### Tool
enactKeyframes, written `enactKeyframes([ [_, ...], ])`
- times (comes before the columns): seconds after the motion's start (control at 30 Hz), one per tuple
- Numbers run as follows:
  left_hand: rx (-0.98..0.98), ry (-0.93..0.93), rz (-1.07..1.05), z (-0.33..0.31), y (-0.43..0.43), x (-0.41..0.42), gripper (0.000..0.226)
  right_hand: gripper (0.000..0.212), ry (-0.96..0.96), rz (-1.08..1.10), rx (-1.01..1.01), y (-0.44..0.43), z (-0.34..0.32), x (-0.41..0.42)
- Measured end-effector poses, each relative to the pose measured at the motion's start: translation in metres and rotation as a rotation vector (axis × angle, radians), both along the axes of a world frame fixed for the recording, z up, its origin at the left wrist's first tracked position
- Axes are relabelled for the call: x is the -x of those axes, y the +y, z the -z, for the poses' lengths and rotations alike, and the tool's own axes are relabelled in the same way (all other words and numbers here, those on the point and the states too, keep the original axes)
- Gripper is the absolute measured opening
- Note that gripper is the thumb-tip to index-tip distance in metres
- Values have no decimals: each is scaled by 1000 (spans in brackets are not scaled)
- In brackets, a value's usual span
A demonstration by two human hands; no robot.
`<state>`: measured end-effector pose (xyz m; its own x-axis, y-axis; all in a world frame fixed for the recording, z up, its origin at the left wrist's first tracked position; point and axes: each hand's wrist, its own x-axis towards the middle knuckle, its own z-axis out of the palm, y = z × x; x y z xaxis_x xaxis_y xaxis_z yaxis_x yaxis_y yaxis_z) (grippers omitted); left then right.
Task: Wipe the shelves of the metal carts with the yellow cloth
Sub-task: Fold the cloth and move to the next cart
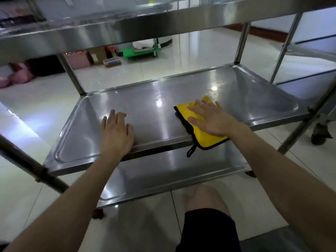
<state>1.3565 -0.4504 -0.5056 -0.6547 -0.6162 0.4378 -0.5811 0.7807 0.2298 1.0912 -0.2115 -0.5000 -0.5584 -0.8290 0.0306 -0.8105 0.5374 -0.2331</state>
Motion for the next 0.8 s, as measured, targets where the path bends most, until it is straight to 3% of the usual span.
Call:
enactKeyframes([
  [0.13, -4, -120, -51, 20, -22, -14, 47, 84, 49, -4, -63, -1, 8, -7],
  [0.23, -85, 9, -36, 31, -23, -14, 55, 91, 70, 31, -66, -12, 10, -23],
  [0.37, -126, 80, -10, 33, -20, -17, 54, 85, 60, -91, -18, -75, 20, -99],
  [0.47, -140, 27, -9, 32, -18, -20, 54, 77, 45, -176, 19, -123, 23, -152],
  [0.6, -269, 373, 12, 20, -15, -31, 37, 71, 21, -171, 20, -132, 24, -152],
  [0.8, 155, 739, -232, 19, -28, -103, 20, 75, 27, -205, -11, -132, 28, -144],
])
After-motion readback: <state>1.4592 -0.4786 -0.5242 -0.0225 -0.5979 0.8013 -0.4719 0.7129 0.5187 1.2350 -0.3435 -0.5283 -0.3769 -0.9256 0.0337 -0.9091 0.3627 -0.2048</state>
